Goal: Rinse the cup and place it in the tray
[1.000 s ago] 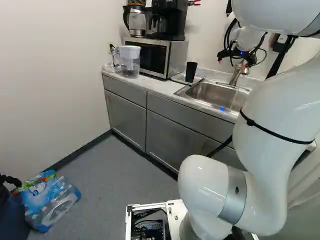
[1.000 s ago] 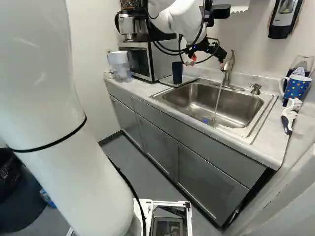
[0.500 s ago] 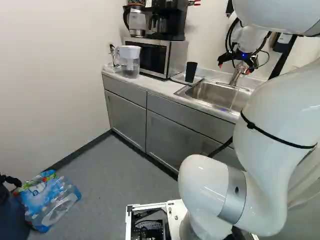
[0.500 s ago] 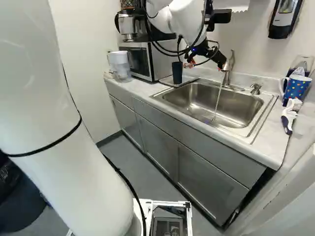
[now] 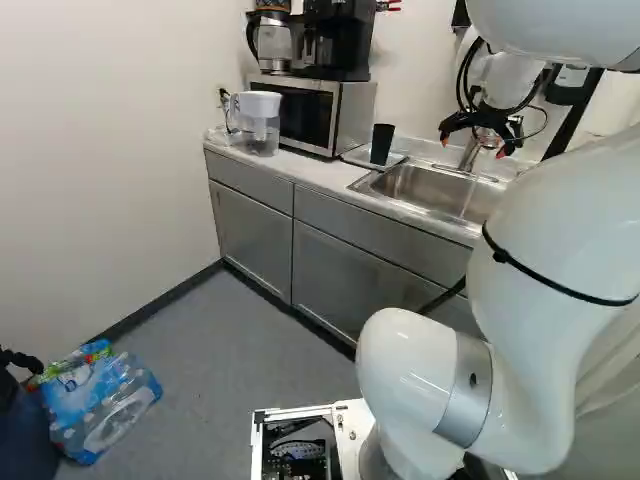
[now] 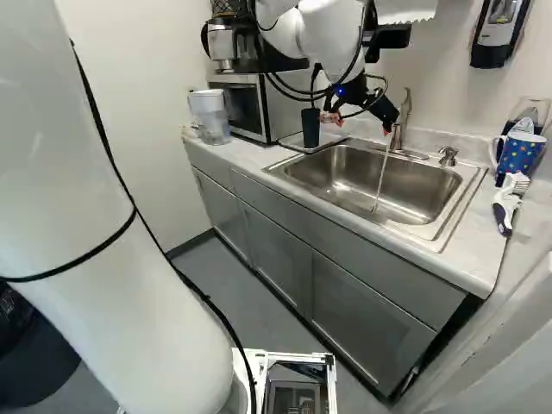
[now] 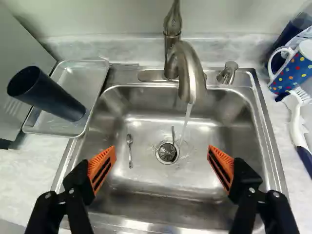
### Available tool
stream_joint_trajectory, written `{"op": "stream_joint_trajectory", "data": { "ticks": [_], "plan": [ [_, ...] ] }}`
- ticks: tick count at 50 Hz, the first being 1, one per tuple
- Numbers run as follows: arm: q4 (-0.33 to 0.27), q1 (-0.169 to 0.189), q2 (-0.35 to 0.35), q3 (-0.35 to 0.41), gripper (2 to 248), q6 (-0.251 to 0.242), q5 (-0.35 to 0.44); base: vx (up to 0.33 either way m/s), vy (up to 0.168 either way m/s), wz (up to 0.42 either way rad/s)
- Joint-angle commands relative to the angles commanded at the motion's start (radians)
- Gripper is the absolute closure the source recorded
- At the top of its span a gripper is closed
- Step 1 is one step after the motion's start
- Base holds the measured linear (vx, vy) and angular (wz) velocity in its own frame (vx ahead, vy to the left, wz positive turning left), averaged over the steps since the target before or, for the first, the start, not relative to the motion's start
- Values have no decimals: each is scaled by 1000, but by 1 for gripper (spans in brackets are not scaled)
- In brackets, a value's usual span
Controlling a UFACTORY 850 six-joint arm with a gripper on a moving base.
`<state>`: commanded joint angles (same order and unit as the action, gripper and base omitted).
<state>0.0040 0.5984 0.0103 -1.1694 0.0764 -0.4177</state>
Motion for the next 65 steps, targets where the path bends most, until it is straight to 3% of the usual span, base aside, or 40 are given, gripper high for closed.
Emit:
{"op": "stream_joint_trajectory", "data": {
  "ticks": [27, 46, 65],
  "plan": [
    [0, 0, 4, -4, 3, 0, 0, 0, 0, 0],
    [0, -18, -15, -64, 3, 0, 1, 0, 0, 0],
    [0, -14, 1, -92, 3, 0, 67, 0, 0, 0]
  ]
}}
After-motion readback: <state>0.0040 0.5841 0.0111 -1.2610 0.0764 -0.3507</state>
